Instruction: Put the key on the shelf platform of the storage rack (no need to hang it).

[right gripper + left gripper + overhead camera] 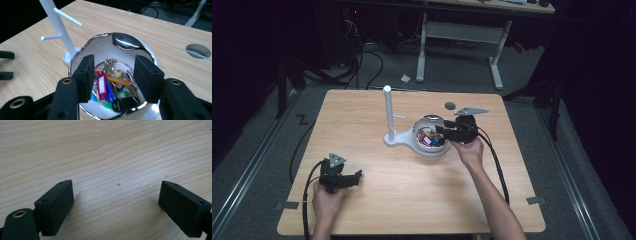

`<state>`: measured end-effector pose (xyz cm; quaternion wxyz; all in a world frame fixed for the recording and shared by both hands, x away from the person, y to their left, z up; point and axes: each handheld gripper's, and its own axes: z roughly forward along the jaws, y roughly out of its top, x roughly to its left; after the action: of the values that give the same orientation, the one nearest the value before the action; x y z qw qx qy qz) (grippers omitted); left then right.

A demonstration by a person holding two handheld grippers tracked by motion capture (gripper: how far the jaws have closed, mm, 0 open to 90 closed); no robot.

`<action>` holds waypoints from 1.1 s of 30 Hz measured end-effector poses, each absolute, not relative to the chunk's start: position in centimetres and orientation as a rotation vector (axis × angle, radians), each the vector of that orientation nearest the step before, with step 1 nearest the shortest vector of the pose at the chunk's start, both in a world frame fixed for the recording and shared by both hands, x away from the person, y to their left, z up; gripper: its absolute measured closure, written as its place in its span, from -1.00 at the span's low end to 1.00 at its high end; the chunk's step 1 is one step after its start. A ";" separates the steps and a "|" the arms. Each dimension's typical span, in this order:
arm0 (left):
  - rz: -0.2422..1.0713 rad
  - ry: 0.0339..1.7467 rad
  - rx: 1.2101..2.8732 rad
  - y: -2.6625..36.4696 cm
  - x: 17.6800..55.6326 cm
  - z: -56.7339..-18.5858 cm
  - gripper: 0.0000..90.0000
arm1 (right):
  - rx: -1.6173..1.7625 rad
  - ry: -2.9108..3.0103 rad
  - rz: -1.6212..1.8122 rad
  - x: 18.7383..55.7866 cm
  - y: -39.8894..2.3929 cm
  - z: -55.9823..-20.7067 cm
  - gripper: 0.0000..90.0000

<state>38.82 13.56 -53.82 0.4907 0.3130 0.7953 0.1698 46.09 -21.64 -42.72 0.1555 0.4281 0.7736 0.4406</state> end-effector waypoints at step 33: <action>0.412 1.931 0.760 13.6 38.8 -53.8 -0.71 | 1.269 2.055 1.340 41.6 -28.4 -39.8 0.06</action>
<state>38.83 13.56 -53.81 0.4907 0.3128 0.7953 0.1699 41.59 -28.36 -39.78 0.1887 0.4510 0.7308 0.4764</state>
